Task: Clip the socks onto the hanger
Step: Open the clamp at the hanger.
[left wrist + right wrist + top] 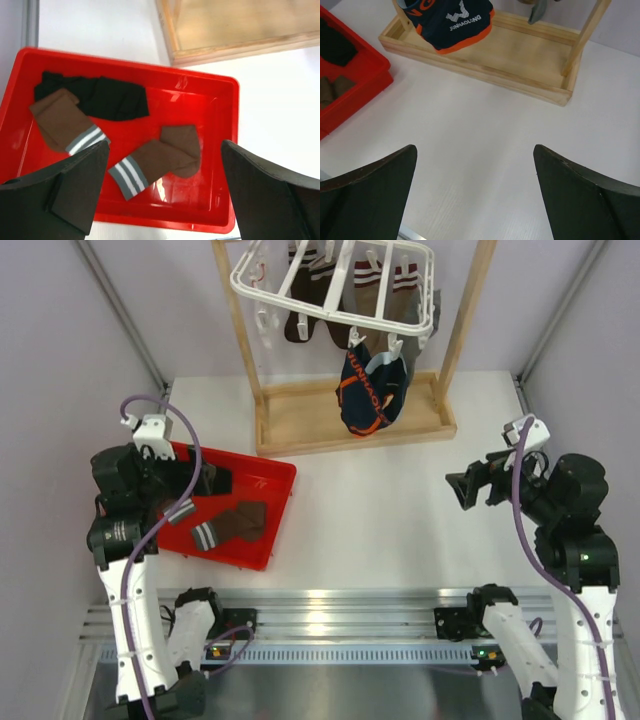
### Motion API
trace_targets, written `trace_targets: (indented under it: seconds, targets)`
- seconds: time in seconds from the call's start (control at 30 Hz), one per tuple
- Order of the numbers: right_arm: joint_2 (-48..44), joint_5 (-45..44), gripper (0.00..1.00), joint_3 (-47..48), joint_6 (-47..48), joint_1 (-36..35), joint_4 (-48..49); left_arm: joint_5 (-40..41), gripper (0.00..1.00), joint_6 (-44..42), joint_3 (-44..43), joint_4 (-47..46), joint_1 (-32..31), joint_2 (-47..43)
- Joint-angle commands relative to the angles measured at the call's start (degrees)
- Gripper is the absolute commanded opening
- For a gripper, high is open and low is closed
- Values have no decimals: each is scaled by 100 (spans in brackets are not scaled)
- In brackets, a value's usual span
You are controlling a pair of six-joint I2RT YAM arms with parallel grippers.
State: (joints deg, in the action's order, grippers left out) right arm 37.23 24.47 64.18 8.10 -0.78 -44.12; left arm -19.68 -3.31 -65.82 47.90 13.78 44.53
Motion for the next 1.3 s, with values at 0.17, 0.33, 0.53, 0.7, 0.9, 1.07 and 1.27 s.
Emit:
trace_targets:
  seconds: [0.17, 0.33, 0.53, 0.7, 0.9, 1.07, 1.27]
  targets:
    - [205, 1068, 99, 217, -1070, -80, 1607, -2055, 96, 531, 60, -2466, -7, -128]
    - [424, 1131, 99, 130, -2118, -81, 2994, -2339, 91, 1868, 1282, -6184, -77, -411]
    - [1345, 534, 96, 726, -2621, -519, 3805, -1329, 82, 1817, 878, -6818, -981, 502]
    - [1892, -274, 95, 1271, -2199, -1477, 3990, -423, 78, 1027, 755, -7294, -2115, 1065]
    - [2182, -925, 95, 1456, -2006, -2216, 4060, 0, 76, 621, 975, -8673, -2564, 1689]
    - [2429, -1084, 95, 1527, -1750, -2585, 4331, 184, 76, 762, 677, -9184, -2635, 2322]
    - [2833, -1330, 93, 1650, -1908, -2823, 4824, 184, 75, 964, 413, -9887, -2644, 2911]
